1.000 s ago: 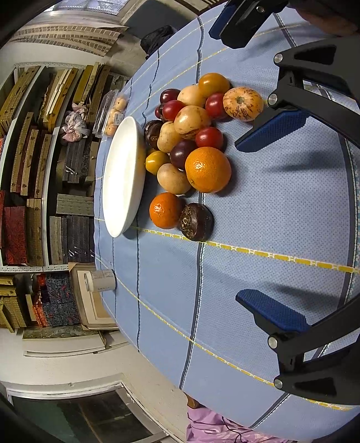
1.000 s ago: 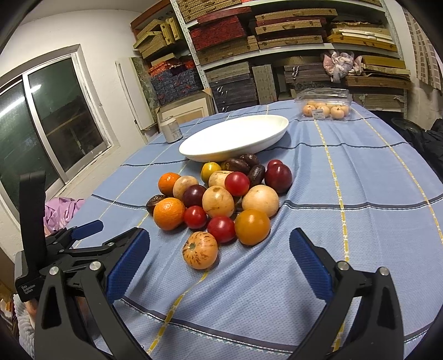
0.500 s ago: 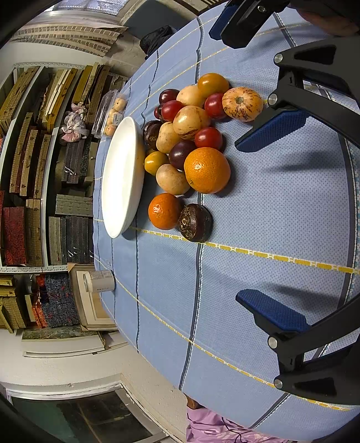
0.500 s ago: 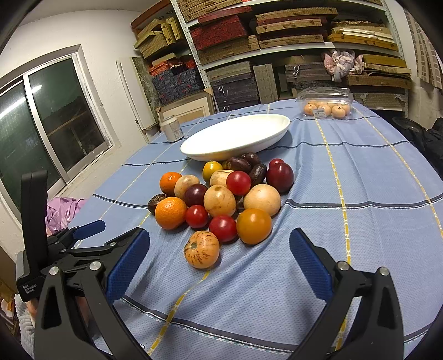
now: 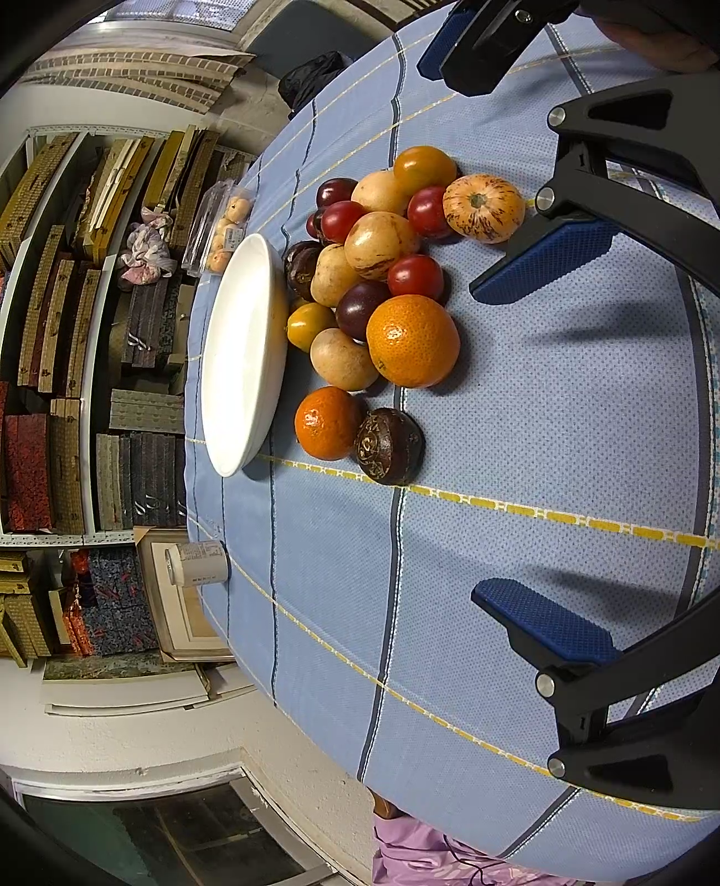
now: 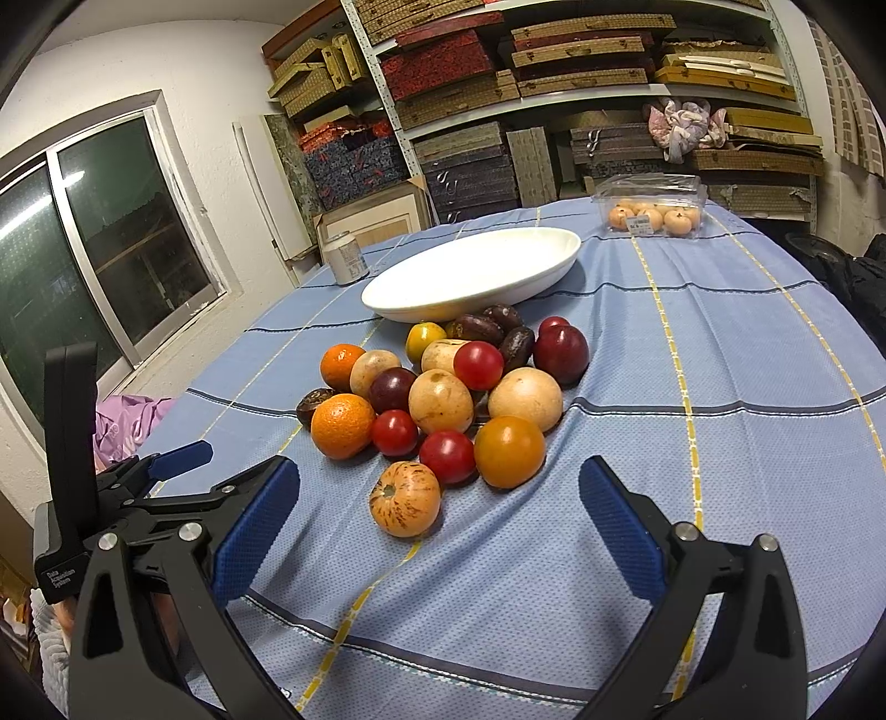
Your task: Organize fruits
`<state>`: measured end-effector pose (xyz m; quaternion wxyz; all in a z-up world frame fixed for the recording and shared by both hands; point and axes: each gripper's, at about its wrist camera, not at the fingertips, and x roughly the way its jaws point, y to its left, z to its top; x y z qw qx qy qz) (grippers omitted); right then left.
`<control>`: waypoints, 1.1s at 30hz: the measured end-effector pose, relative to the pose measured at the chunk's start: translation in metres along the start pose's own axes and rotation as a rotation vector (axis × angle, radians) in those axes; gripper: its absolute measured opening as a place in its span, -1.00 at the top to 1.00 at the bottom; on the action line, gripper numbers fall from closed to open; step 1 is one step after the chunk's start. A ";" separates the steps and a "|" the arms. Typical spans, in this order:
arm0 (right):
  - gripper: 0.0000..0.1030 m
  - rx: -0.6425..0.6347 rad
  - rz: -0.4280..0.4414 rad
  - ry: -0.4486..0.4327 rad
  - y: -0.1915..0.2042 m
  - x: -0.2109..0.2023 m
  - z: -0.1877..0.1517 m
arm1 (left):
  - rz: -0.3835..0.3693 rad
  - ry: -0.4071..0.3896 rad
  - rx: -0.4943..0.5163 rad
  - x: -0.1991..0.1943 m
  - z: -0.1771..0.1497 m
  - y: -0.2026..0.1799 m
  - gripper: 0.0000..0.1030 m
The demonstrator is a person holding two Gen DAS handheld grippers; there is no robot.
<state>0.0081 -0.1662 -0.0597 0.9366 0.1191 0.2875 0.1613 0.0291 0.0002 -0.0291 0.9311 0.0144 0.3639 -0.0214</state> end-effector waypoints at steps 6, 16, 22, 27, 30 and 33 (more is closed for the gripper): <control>-0.92 0.002 0.001 0.000 -0.001 0.000 0.000 | -0.001 0.004 0.001 0.001 -0.002 0.000 -0.93; -0.92 0.000 0.003 0.001 0.001 0.001 -0.001 | -0.003 0.012 0.002 0.002 -0.003 -0.002 -0.93; -0.92 0.036 -0.019 0.064 0.000 0.013 -0.003 | -0.001 0.028 -0.013 0.005 -0.001 0.001 -0.93; -0.92 -0.006 -0.025 0.134 0.010 0.023 -0.008 | -0.001 0.060 0.002 0.010 -0.001 0.000 -0.93; -0.92 -0.050 -0.053 0.163 0.017 0.030 -0.009 | -0.005 0.072 0.006 0.012 0.000 0.002 -0.93; -0.67 -0.070 -0.054 0.195 0.021 0.038 -0.009 | -0.005 0.079 0.002 0.013 0.001 0.003 -0.93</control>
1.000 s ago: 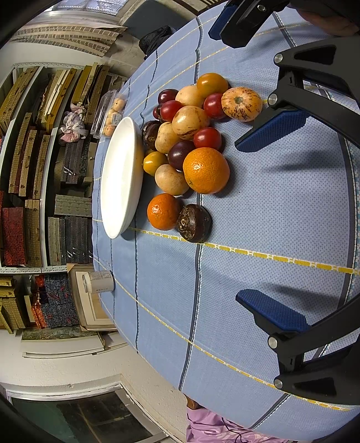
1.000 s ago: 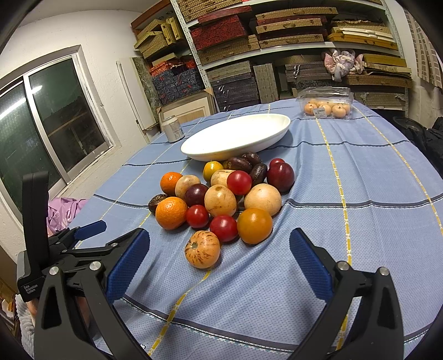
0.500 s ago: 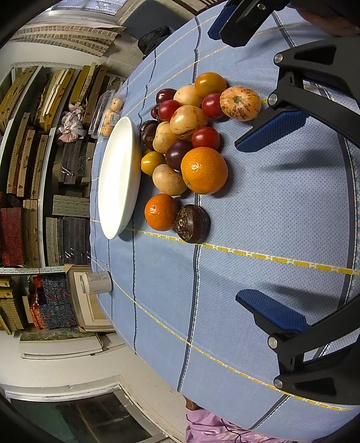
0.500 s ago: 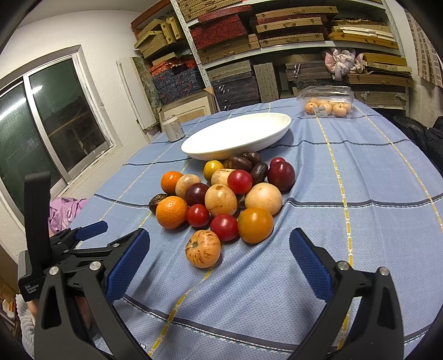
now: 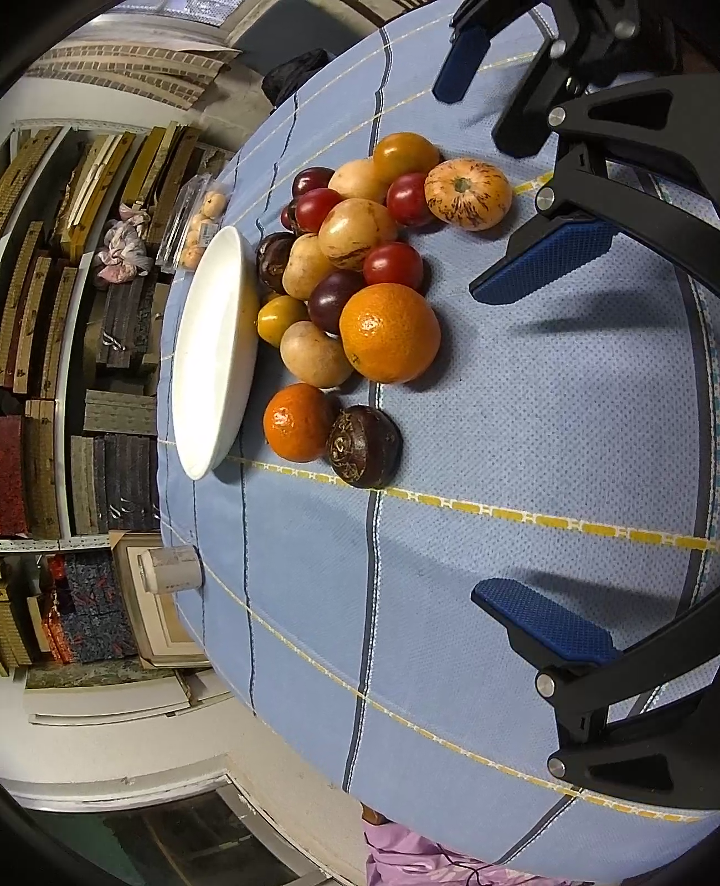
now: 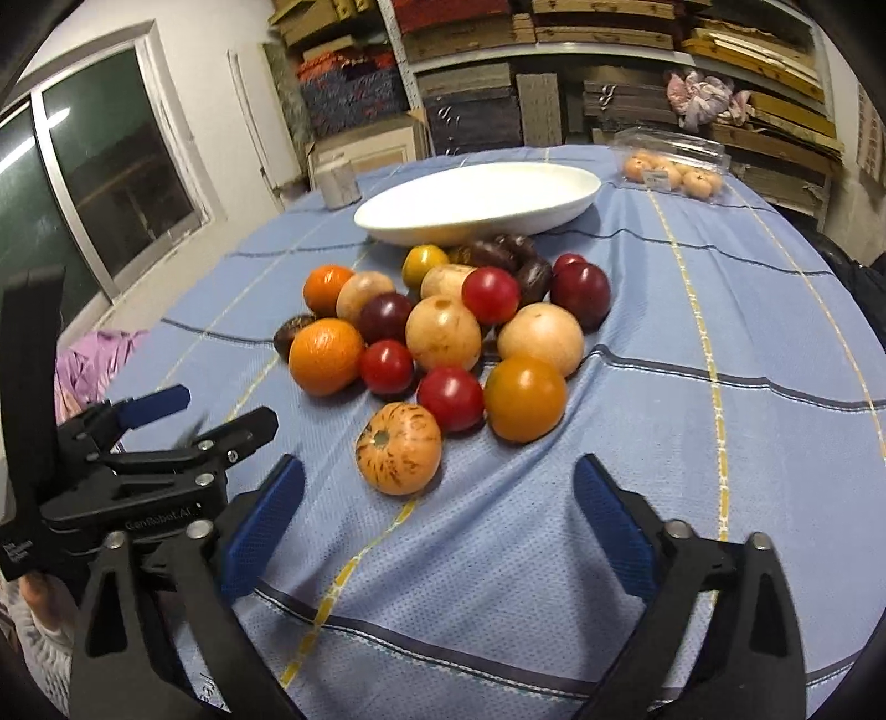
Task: Organize fruits
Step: 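Grasp the striped tan fruit with the right tool while the left tool grasps a mandarin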
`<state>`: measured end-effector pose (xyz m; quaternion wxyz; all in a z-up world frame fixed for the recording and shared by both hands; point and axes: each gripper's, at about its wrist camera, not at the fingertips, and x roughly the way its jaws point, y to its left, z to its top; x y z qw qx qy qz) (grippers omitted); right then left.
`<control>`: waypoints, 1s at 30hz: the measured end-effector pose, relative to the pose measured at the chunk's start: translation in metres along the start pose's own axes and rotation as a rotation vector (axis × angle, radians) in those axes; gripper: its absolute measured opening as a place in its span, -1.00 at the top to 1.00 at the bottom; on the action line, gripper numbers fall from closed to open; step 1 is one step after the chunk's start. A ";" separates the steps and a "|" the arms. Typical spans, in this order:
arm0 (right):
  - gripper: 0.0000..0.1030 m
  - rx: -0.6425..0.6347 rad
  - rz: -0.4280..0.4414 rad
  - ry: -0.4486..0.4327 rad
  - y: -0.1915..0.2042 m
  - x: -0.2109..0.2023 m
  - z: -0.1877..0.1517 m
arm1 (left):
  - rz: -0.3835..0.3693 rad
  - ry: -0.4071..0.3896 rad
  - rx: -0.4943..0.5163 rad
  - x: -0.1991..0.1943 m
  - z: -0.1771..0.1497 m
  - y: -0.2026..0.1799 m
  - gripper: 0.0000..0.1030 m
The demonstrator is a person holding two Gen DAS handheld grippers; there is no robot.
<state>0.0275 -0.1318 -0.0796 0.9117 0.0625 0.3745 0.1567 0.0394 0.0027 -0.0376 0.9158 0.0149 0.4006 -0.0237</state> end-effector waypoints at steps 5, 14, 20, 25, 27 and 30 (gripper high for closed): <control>-0.42 -0.016 0.031 0.061 0.005 0.016 0.005 | 0.009 0.014 -0.036 0.003 0.003 0.008 -0.93; 0.28 0.020 0.106 0.139 0.002 0.043 0.022 | -0.030 0.071 -0.108 0.011 0.006 0.023 -0.93; 0.29 0.087 0.160 0.088 -0.026 0.027 0.019 | -0.055 0.108 -0.056 0.019 0.010 0.014 -0.93; 0.28 0.219 0.219 0.072 -0.058 0.022 0.016 | -0.012 0.082 0.072 0.029 0.024 -0.011 -0.93; 0.28 0.195 0.203 0.069 -0.054 0.022 0.017 | -0.031 0.051 0.108 0.029 0.029 -0.019 -0.93; 0.28 0.184 0.200 0.066 -0.053 0.022 0.016 | -0.027 -0.004 0.185 0.032 0.038 -0.031 -0.93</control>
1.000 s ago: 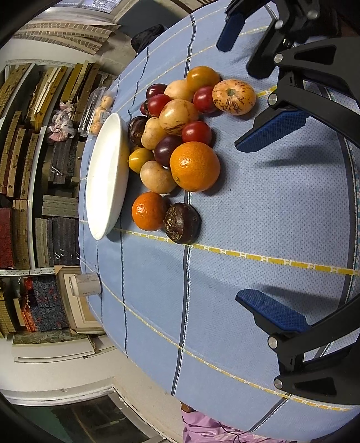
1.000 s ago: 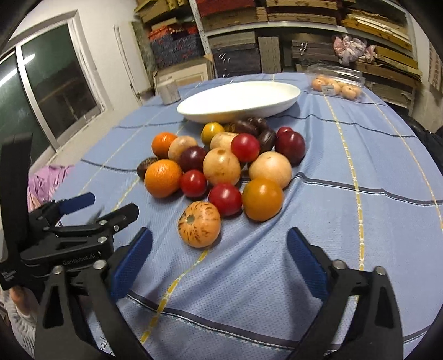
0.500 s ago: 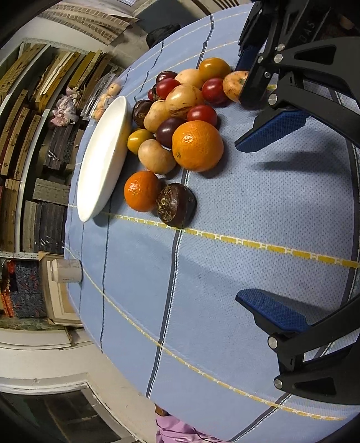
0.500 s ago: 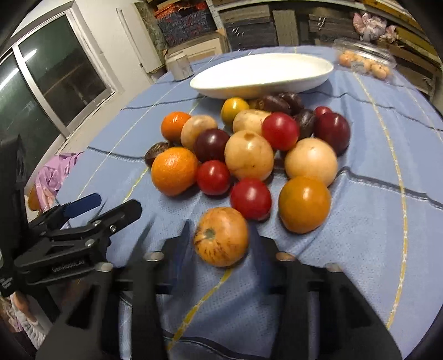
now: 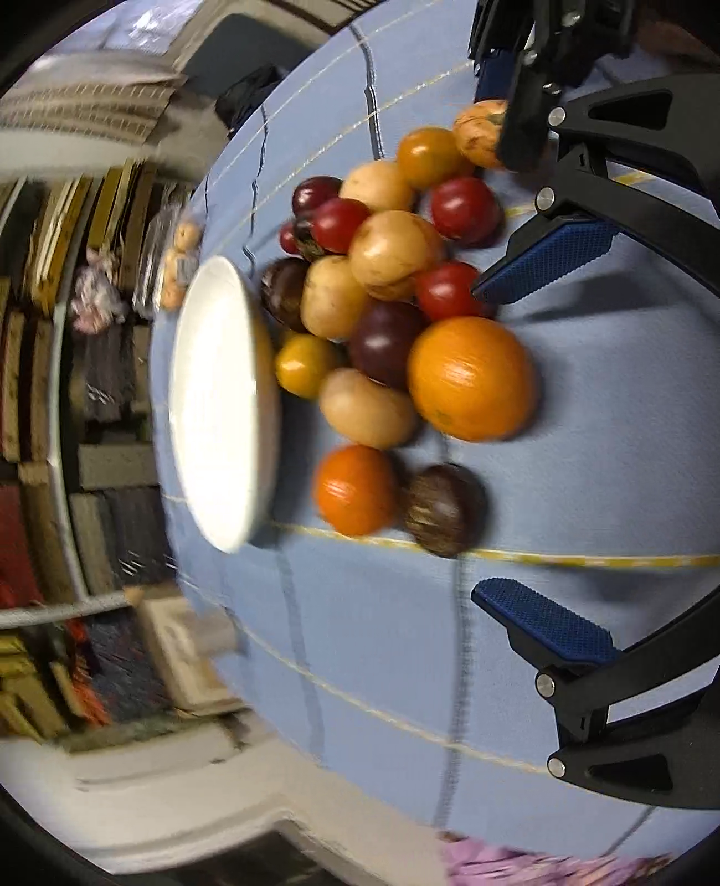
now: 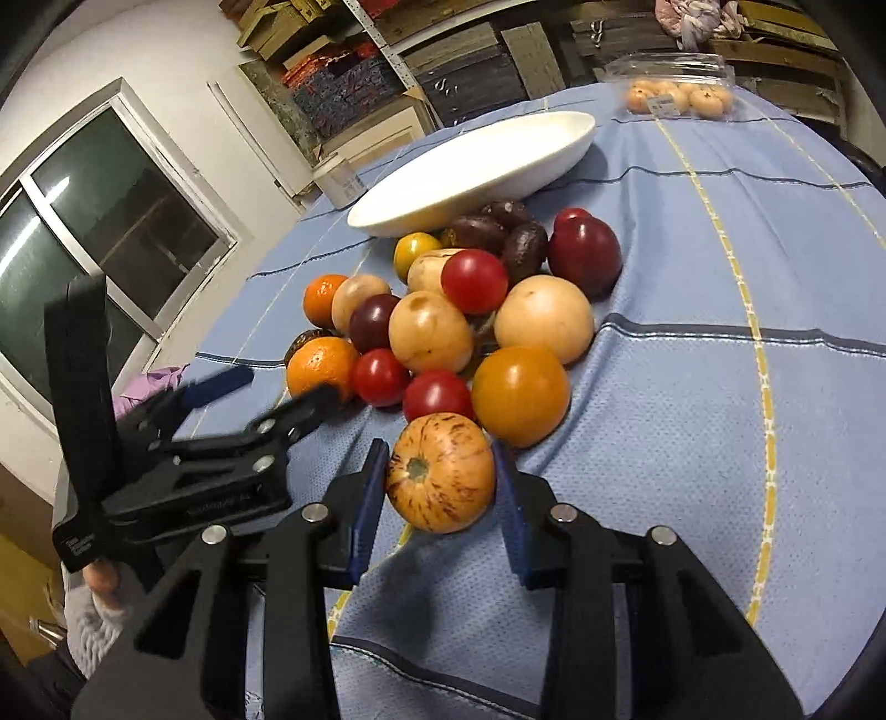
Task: Organize fruits
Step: 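Grasp the striped tan fruit with the right tool while the left tool grasps a mandarin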
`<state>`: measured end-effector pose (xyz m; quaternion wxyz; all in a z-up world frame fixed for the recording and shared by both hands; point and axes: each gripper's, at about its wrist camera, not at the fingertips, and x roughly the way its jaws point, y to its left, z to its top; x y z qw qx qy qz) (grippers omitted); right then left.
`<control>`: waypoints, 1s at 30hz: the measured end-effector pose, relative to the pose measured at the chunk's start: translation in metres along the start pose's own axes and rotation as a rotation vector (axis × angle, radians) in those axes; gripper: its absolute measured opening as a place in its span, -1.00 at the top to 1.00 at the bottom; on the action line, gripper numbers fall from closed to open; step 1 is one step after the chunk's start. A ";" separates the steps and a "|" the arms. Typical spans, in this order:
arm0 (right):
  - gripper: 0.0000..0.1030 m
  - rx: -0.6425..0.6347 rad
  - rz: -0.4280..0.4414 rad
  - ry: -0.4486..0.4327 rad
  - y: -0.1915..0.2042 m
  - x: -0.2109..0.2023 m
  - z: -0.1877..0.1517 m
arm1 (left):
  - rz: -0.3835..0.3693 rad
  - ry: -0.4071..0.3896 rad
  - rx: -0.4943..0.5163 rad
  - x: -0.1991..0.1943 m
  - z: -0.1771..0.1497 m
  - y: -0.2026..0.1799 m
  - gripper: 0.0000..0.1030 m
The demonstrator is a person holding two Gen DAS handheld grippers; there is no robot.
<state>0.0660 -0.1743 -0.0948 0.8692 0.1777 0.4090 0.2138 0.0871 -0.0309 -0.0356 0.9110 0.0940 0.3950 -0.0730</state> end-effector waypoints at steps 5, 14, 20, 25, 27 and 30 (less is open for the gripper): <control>0.28 0.023 0.013 -0.001 -0.006 -0.002 0.000 | -0.084 0.036 0.021 0.014 0.004 -0.005 -0.93; 0.28 0.044 0.024 -0.010 -0.009 -0.006 0.000 | -0.105 0.108 -0.034 0.032 -0.005 0.006 -0.93; 0.29 0.046 0.022 -0.007 -0.009 -0.006 -0.001 | -0.125 0.115 0.017 0.033 -0.001 0.006 -0.93; 0.38 0.000 -0.001 0.044 -0.001 0.005 -0.003 | -0.123 0.041 0.037 0.025 -0.001 0.001 -0.14; 0.39 -0.015 -0.013 0.052 0.002 0.008 -0.004 | -0.130 0.043 0.042 0.027 0.001 -0.001 -0.11; 0.41 -0.001 -0.005 0.050 -0.001 0.007 -0.004 | -0.191 0.042 0.012 0.029 0.004 0.005 0.09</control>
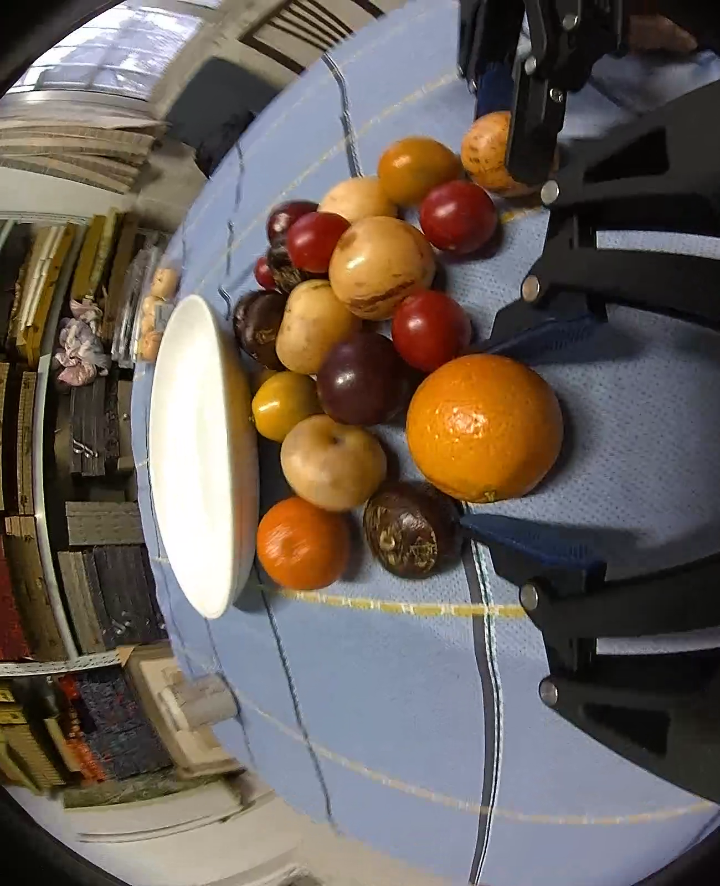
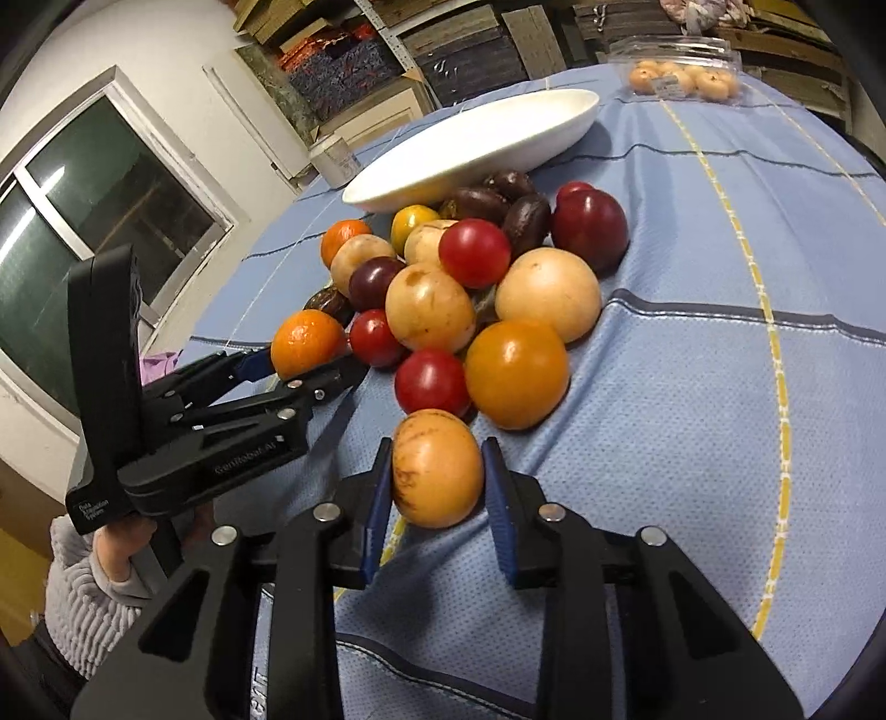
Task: Organize fruits
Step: 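Grasp the striped tan fruit with the right tool while the left tool grasps a mandarin, then carry both fruits over the white plate and open both tools to release them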
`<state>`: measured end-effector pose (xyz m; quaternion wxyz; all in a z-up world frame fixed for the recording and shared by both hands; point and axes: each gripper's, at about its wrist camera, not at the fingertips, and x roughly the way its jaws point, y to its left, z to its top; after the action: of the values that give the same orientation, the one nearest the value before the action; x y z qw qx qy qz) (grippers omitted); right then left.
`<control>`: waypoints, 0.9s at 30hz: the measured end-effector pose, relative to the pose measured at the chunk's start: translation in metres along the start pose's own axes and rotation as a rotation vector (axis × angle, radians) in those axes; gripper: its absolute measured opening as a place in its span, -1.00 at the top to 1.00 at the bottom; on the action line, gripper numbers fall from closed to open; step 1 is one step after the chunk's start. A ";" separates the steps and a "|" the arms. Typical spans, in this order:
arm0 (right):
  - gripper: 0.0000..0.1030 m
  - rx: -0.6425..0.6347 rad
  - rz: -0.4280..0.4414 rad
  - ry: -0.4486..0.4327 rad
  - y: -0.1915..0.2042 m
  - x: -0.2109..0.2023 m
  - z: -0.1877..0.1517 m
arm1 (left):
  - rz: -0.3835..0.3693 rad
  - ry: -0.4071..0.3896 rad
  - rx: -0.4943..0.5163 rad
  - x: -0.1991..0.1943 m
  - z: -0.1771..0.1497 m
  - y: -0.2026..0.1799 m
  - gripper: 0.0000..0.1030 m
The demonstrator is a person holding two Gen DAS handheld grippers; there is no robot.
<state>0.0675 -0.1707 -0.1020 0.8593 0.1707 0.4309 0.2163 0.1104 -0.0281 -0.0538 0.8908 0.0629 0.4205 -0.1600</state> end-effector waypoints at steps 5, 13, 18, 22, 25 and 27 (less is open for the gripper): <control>0.41 -0.010 -0.001 0.000 0.001 0.000 -0.001 | -0.040 -0.018 -0.019 -0.001 0.003 0.004 0.12; 0.42 -0.021 0.034 -0.052 0.006 -0.011 -0.001 | -0.007 -0.191 -0.001 -0.048 0.002 -0.001 0.13; 0.42 -0.059 0.029 -0.153 0.014 -0.044 0.039 | -0.005 -0.259 -0.002 -0.060 0.054 0.005 0.13; 0.42 -0.073 -0.032 -0.204 0.011 -0.044 0.109 | -0.014 -0.242 -0.070 -0.034 0.098 0.022 0.13; 0.42 -0.023 -0.009 -0.177 -0.003 -0.015 0.152 | -0.005 -0.200 -0.139 -0.001 0.121 0.039 0.13; 0.42 -0.010 -0.022 -0.159 -0.009 0.007 0.169 | -0.006 -0.169 -0.179 0.017 0.129 0.051 0.13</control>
<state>0.2110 -0.1930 -0.0142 0.8941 0.1782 0.3619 0.1948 0.2316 -0.0163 0.0142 0.9247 -0.0319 0.3566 -0.1291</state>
